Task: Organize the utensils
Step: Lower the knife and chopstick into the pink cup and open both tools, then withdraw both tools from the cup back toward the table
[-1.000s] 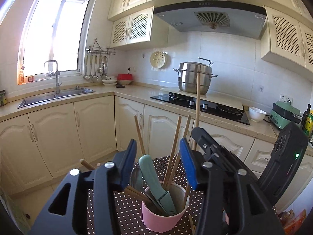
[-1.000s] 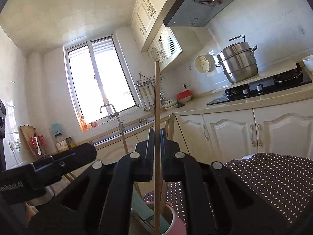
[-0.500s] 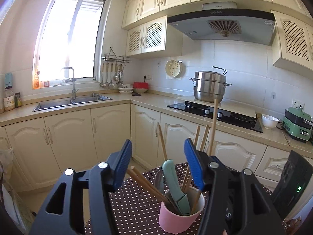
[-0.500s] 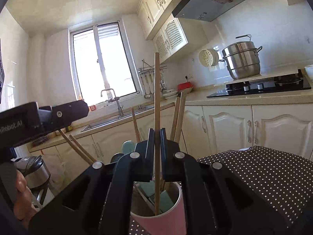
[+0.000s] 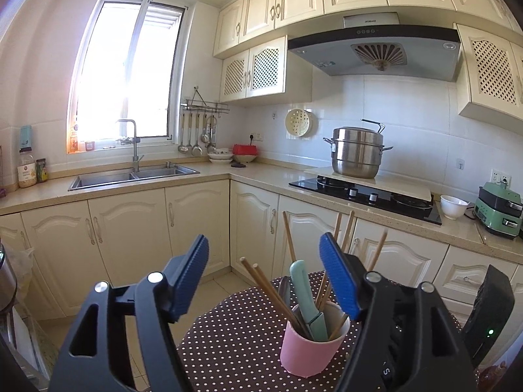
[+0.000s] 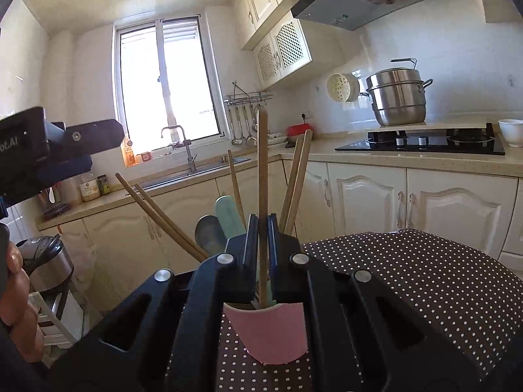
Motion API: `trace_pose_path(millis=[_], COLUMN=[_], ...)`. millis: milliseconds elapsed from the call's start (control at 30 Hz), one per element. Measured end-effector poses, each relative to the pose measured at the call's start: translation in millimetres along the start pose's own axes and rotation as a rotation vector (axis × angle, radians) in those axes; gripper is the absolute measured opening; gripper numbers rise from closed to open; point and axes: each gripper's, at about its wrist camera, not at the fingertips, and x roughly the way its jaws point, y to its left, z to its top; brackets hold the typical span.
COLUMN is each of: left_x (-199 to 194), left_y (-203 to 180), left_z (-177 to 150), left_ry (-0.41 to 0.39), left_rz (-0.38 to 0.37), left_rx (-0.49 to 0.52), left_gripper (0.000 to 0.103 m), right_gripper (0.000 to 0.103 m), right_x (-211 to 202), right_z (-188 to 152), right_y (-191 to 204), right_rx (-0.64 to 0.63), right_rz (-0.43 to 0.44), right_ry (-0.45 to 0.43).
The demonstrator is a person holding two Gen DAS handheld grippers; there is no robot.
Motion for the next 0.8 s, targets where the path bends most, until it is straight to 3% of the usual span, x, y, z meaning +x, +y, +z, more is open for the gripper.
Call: trace_pose_path(millis=[67,200,800], left_x=[-7.2,-22.2,-78.5], left_y=[1.7,5.4,8.7], left_z=[0.2,-0.6,-17.4], left_ry=[-0.005,-0.02,-0.004], left_rz=[0.006,0.019,0.007], left_rx=[0.003,0.015,0.029], left_gripper=[0.074,0.076,0.079], right_gripper=[0.008,0.021,0.021], right_x=[-2.4,-12.4,-84.0], right_z=[-1.0,-1.1,10.2], right_y=[2.5,7.9,31.8], right_rx=[-0.002,-0.003,-0.009], right_rz=[-0.015,-0.035,-0.057], right_ry=[0.012,0.015,-0.015])
